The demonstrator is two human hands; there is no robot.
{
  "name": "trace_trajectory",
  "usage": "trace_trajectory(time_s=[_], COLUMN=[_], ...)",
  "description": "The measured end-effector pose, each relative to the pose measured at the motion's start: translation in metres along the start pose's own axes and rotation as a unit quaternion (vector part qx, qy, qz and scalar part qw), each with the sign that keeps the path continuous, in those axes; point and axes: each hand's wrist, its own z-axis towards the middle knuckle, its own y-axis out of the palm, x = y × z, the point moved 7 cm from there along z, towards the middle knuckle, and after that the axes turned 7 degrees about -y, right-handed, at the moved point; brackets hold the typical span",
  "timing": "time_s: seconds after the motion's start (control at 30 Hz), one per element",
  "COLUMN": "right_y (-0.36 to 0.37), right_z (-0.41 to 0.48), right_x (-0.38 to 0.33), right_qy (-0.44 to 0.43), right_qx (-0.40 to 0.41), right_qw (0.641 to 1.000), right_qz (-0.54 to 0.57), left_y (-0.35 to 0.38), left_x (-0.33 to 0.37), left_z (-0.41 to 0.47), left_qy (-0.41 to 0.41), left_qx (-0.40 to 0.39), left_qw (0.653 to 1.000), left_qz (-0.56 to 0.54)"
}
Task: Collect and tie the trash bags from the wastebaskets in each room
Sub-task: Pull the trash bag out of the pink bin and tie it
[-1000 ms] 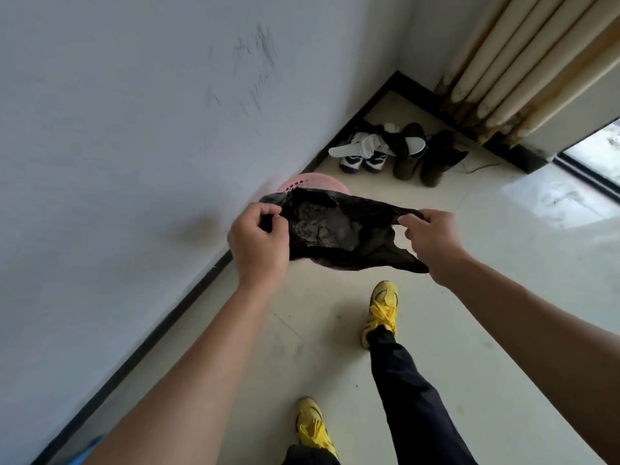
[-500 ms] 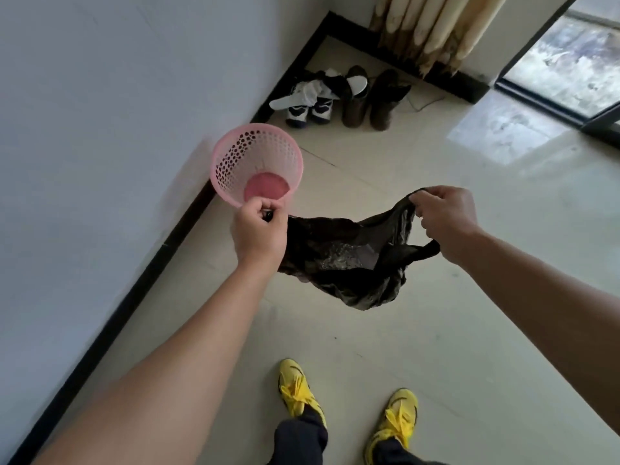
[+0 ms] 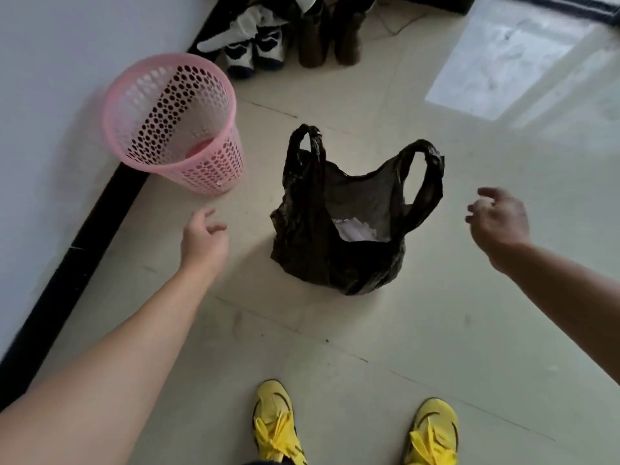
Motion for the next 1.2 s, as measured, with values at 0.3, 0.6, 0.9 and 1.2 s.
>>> trace_trajectory(time_s=[0.3, 0.6, 0.9, 1.2], right_y=[0.133, 0.175, 0.180, 0.152], right_z=[-0.003, 0.035, 0.007, 0.006], right_x=[0.074, 0.045, 0.041, 0.053], right_qy=[-0.133, -0.220, -0.225, -0.147], right_qx=[-0.228, -0.215, -0.182, -0.152], right_qw=[0.961, 0.948, 0.948, 0.950], right_qz=[-0.077, 0.078, 0.136, 0.228], left_y=[0.124, 0.181, 0.177, 0.197], left_x=[-0.009, 0.016, -0.006, 0.012], left_z=[0.031, 0.069, 0.052, 0.015], left_qy=[0.130, 0.099, 0.040, 0.073], left_qx=[-0.230, -0.201, -0.093, -0.295], left_qw=[0.952, 0.972, 0.958, 0.911], left_qz=[0.155, -0.074, -0.269, -0.278])
